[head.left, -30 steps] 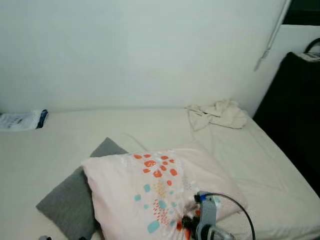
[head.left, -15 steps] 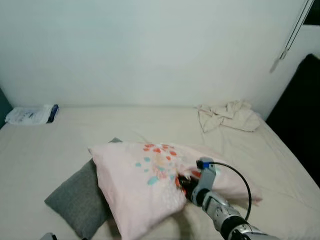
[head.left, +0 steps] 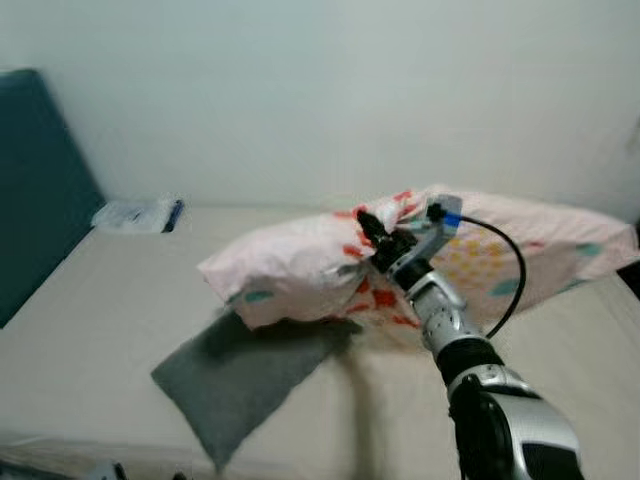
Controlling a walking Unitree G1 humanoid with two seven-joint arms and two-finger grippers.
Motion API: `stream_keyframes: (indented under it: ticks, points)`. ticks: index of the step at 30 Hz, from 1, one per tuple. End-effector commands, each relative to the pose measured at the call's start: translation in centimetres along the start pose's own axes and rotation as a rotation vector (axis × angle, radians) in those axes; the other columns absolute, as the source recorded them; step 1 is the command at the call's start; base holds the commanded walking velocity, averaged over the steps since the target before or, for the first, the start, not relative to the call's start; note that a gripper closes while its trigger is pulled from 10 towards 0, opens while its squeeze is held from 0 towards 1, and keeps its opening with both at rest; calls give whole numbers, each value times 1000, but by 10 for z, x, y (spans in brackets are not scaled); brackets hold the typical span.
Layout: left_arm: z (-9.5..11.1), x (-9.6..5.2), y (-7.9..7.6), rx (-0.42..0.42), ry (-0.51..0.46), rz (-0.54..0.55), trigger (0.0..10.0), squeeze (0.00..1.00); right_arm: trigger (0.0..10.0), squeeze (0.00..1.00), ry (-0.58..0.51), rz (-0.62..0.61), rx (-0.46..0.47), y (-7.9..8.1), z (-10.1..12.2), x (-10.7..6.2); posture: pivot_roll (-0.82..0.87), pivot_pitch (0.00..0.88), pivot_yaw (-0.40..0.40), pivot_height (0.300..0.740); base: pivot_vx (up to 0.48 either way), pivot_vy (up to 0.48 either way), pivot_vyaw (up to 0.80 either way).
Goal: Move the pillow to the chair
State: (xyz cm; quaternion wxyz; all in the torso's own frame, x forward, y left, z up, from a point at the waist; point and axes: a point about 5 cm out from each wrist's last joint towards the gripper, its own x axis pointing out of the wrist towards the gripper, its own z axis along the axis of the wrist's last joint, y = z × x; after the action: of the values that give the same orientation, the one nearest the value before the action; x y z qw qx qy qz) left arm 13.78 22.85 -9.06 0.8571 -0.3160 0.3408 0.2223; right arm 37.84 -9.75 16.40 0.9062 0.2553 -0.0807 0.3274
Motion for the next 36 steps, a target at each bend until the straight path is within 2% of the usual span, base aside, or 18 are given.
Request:
stream_keyframes:
  ticks: [1, 2, 4, 5, 6, 9, 14, 17, 22, 28, 30, 36]
  points:
    - [3, 3, -7, -7, -15, -16, 10000, 0, 10000, 0, -21, 109, -57, 14, 8, 10, -59, 14, -47, 740, 0, 0, 744]
    - [4, 3, -8, -12, -24, -20, 10000, 0, 10000, 0, 8, 145, -69, 21, -1, 11, -57, 16, -48, 740, 0, 0, 744]
    - [5, 4, -10, -13, -27, -22, 10000, 0, 10000, 0, 19, 160, -71, 25, -6, 11, -56, 16, -48, 740, 0, 0, 747]
    - [6, 5, -13, -15, -33, -31, 10000, 0, 10000, 0, 24, 186, -49, 32, -12, 13, -54, 19, -49, 740, 0, 0, 744]
    - [6, 5, -13, -15, -33, -31, 10000, 0, 10000, 0, 24, 186, -49, 32, -12, 13, -54, 19, -49, 740, 0, 0, 744]
    - [7, 6, -16, -3, -29, -38, 10000, 0, 10000, 0, 13, 257, -35, 46, -15, 17, -54, 22, -48, 740, 0, 0, 738]
    - [4, 6, -15, 16, -12, -38, 10000, 0, 10000, 0, -44, 349, -24, 67, -5, 26, -56, 27, -37, 740, 0, 0, 738]
    - [2, 5, -15, 22, -3, -39, 10000, 0, 10000, 0, -62, 374, -18, 73, -2, 28, -56, 27, -38, 740, 0, 0, 738]
    - [-4, 5, -19, 53, 21, -58, 10000, 0, 10000, 0, -45, 439, -3, 89, -11, 29, -48, 28, -42, 740, 0, 0, 738]
    - [-9, 5, -23, 70, 38, -70, 10000, 0, 10000, 0, 21, 443, -17, 97, -29, 26, -44, 28, -45, 740, 0, 0, 733]
    - [-14, 4, -25, 91, 58, -75, 10000, 0, 10000, 0, 79, 445, -17, 101, -42, 22, -46, 27, -45, 740, 0, 0, 731]
    - [-18, 3, -23, 113, 84, -66, 10000, 0, 10000, 0, 196, 417, -37, 97, -68, 10, -44, 28, -48, 740, 0, 0, 731]
